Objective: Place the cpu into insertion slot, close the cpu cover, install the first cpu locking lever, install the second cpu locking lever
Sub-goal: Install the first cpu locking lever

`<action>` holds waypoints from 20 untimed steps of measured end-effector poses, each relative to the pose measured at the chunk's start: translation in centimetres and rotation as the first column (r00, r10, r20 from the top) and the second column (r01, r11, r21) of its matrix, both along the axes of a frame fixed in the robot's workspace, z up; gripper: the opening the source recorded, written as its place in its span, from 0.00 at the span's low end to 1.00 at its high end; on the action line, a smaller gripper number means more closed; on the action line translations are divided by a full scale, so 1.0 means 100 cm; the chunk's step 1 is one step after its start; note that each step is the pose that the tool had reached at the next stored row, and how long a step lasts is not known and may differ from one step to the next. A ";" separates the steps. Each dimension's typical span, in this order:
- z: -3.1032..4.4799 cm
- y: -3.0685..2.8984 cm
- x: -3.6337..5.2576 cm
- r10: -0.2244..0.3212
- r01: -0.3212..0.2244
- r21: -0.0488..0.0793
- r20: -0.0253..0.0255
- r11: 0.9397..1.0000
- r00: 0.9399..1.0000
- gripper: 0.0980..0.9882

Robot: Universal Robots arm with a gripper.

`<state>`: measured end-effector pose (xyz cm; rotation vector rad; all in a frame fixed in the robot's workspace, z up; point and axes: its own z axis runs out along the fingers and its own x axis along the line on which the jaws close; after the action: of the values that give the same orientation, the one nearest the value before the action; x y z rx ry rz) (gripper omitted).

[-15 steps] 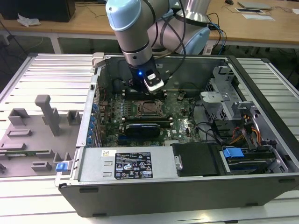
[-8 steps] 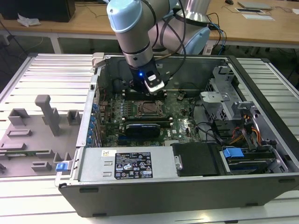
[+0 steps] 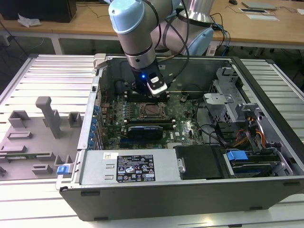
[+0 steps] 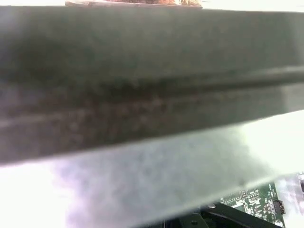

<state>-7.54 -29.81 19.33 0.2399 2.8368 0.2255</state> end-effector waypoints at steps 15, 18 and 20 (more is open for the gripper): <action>0.0004 -0.0022 0.0000 0.000 0.000 0.018 0.001 1.000 1.000 0.01; 0.0004 -0.0021 0.0000 0.000 0.000 0.026 0.001 1.000 1.000 0.01; 0.0008 -0.0021 0.0000 0.000 0.000 0.026 0.001 1.000 1.000 0.01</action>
<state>-7.54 -30.02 19.41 0.2454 2.8341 0.2624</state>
